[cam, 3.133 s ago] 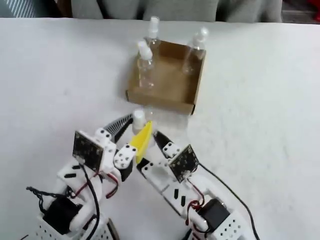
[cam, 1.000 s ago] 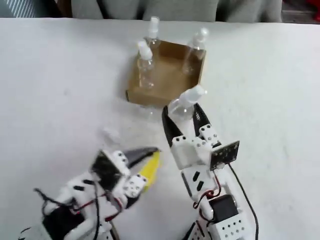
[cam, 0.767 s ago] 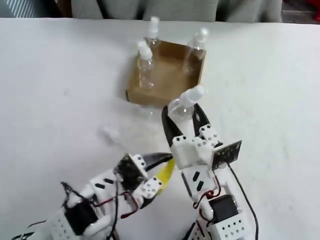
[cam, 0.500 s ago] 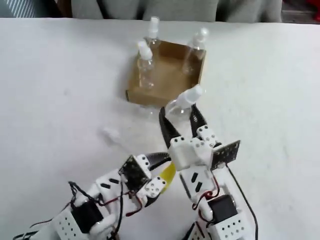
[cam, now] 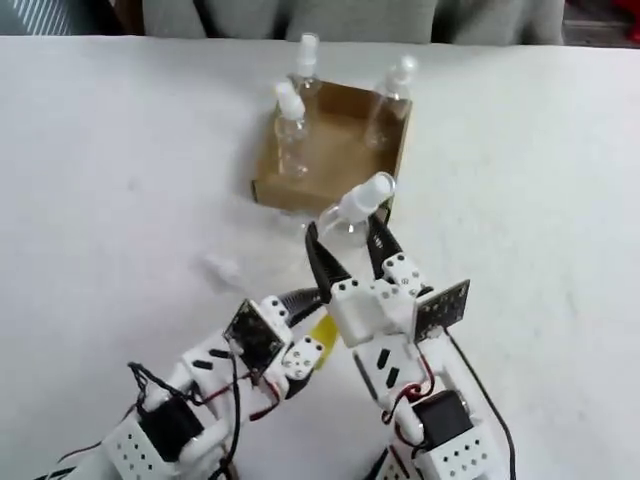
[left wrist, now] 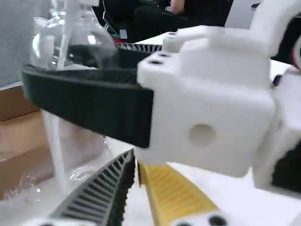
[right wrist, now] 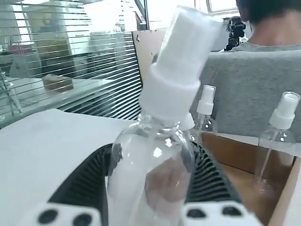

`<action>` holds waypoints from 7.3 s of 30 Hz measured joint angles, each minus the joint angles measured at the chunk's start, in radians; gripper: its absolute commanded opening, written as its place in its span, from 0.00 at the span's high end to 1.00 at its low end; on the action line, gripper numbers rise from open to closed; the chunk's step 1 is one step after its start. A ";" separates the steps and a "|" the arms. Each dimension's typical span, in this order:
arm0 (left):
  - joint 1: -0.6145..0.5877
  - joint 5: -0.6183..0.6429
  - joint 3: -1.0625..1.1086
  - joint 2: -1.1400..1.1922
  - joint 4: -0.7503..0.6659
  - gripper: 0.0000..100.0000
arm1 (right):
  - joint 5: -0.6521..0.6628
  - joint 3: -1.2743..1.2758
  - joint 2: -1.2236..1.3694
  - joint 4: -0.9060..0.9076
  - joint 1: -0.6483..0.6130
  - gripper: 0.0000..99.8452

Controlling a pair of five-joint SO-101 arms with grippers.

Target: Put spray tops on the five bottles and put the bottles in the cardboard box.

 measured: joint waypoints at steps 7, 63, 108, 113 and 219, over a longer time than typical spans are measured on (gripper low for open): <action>-0.057 0.000 -0.049 0.107 -0.008 0.98 | 0.000 0.000 0.000 0.000 0.005 0.98; -0.235 0.000 -0.242 0.617 0.018 0.98 | 0.054 -0.068 0.040 -0.041 0.242 0.99; -0.736 -0.249 -0.031 0.617 -0.072 0.98 | 0.155 -1.142 1.870 -0.361 0.342 0.98; -0.736 -0.250 -0.031 0.617 -0.072 0.98 | 0.187 -1.198 1.953 -0.361 0.342 0.98; -0.736 -0.250 -0.005 0.617 -0.158 0.97 | 0.193 -1.307 2.067 -0.285 0.341 0.64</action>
